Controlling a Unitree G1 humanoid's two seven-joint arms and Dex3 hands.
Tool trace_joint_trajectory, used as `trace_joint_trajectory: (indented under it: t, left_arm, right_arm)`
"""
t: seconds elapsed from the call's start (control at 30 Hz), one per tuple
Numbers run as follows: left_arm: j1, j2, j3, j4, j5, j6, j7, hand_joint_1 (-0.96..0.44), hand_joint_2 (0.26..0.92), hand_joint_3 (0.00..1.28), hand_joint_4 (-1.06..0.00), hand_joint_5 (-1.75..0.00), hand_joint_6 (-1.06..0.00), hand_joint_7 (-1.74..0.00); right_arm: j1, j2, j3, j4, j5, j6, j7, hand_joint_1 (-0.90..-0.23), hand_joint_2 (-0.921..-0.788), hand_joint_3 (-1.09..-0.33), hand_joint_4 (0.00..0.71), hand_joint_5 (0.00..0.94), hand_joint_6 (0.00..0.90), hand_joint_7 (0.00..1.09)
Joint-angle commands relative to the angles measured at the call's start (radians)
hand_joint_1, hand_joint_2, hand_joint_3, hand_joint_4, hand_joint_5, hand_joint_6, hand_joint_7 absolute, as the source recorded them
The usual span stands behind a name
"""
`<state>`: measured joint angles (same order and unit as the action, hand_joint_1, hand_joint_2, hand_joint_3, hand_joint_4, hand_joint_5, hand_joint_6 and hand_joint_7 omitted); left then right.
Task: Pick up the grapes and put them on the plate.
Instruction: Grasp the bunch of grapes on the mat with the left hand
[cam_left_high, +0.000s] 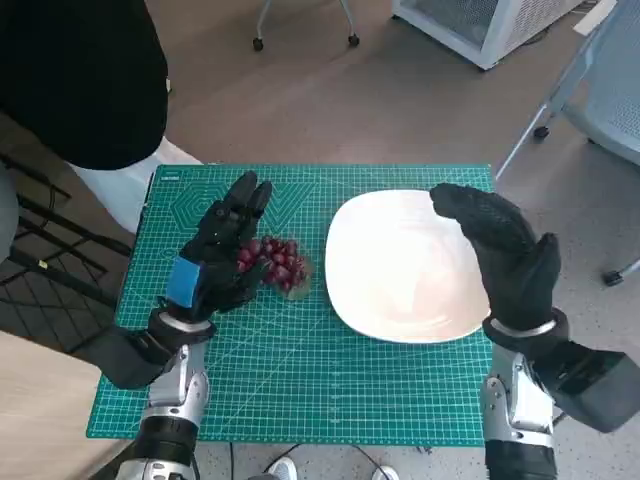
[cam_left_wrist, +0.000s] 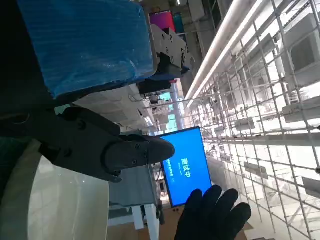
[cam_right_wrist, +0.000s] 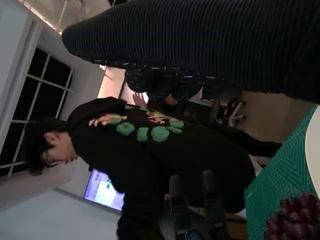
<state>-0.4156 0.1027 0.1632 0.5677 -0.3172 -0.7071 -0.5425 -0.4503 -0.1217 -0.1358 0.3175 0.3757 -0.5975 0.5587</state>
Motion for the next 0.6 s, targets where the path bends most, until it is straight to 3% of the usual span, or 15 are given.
trace_joint_trajectory:
  t: [0.03,0.6]
  left_arm:
    - [-0.007,0.0,-0.005,-0.006,0.009,-0.013,0.004,-0.32,0.921,0.4,-0.23,0.0,-0.32,0.0]
    - [-0.002,0.0,-0.007,-0.009,0.006,-0.014,0.0,-0.33,0.921,0.4,-0.23,0.0,-0.32,0.0]
  right_arm:
    - [0.011,-0.008,0.001,-0.001,-0.009,0.008,-0.001,-0.492,-0.921,-0.599,0.261,0.003,0.0,0.52]
    - [0.027,0.0,0.006,-0.033,-0.019,0.017,-0.018,-0.496,-0.921,-0.602,0.262,0.003,-0.001,0.52]
